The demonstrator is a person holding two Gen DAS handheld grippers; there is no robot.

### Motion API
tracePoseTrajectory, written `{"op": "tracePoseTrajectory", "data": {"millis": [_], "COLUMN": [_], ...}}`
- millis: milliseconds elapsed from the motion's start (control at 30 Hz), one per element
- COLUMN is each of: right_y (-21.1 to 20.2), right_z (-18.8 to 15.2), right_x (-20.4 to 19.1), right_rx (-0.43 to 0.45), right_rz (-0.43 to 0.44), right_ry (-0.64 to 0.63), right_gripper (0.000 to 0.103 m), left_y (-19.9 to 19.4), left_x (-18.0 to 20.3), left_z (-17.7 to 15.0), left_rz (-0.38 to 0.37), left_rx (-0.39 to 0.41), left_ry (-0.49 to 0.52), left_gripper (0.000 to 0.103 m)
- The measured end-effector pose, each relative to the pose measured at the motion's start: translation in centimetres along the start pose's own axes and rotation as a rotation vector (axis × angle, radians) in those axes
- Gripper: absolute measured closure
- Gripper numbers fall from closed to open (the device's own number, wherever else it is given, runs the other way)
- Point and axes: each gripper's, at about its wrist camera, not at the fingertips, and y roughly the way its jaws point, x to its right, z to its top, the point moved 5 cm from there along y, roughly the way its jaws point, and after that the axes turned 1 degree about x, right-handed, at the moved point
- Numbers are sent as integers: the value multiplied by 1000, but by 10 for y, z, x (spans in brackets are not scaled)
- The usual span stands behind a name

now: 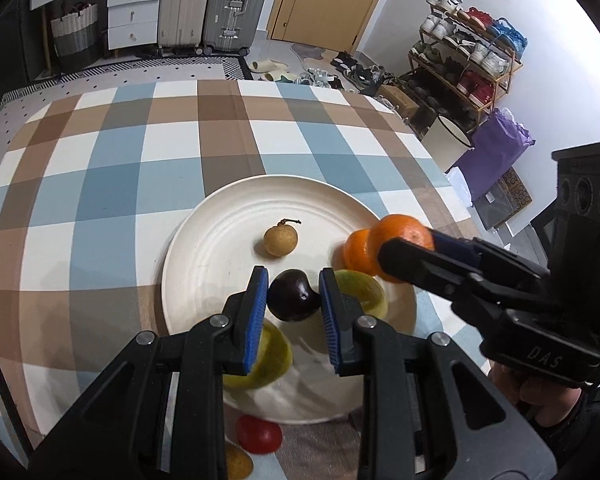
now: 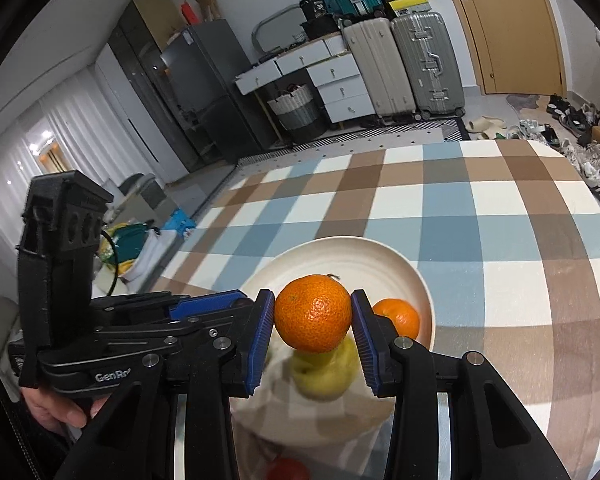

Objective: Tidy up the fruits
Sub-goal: 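Carry the orange and plum onto the white plate and open both grippers, then withdraw both tools from the plate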

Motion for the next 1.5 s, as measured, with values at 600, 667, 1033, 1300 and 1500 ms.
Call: {"op": "tracePoseTrajectory", "data": {"millis": [600, 667, 1033, 1300, 1500], "right_y": [31, 26, -15, -46, -64], "right_z": [0, 1, 8, -3, -15], "right_x": [10, 10, -2, -18, -29], "right_rx": [-36, -14, 79, 125, 137], "right_rz": [-6, 8, 14, 17, 46], "right_ry": [21, 25, 13, -4, -6], "right_gripper": [60, 52, 47, 39, 36], "left_y": [31, 29, -19, -62, -88], "left_x": [-8, -7, -16, -12, -7], "left_z": [1, 0, -10, -36, -55], "left_rz": [-8, -14, 8, 73, 112], "left_rx": [-24, -27, 34, 78, 122], "left_ry": [-8, -7, -39, -26, -27], "left_gripper": [80, 79, 60, 49, 31]}}
